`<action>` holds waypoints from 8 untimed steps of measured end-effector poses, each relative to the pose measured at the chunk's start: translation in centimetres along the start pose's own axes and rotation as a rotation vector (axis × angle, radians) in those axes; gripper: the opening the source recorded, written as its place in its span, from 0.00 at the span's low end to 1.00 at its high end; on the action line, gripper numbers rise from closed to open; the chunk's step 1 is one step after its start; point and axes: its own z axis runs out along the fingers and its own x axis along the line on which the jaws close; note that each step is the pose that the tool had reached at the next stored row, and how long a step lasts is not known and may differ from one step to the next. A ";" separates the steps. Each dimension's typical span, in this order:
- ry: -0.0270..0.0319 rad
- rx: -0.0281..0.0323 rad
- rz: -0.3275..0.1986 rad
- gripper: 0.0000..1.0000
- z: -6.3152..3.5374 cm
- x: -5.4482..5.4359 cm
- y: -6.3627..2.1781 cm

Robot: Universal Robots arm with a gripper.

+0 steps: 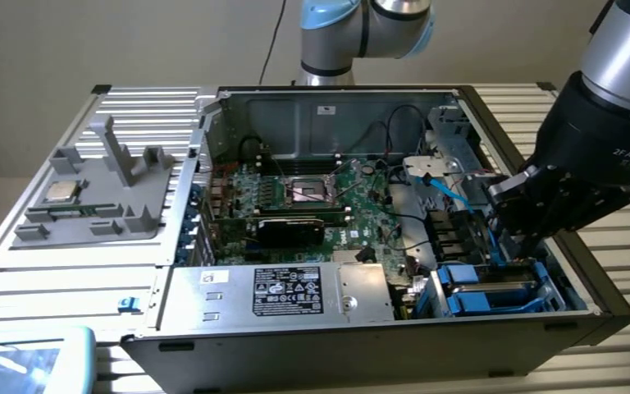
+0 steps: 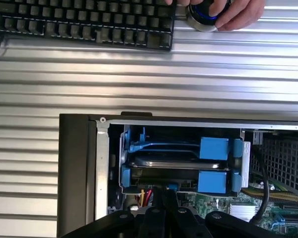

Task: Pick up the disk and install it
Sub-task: 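Insert the second disk wire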

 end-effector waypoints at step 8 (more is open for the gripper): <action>0.0001 0.0074 -0.001 0.11 1.45 -0.4 0.02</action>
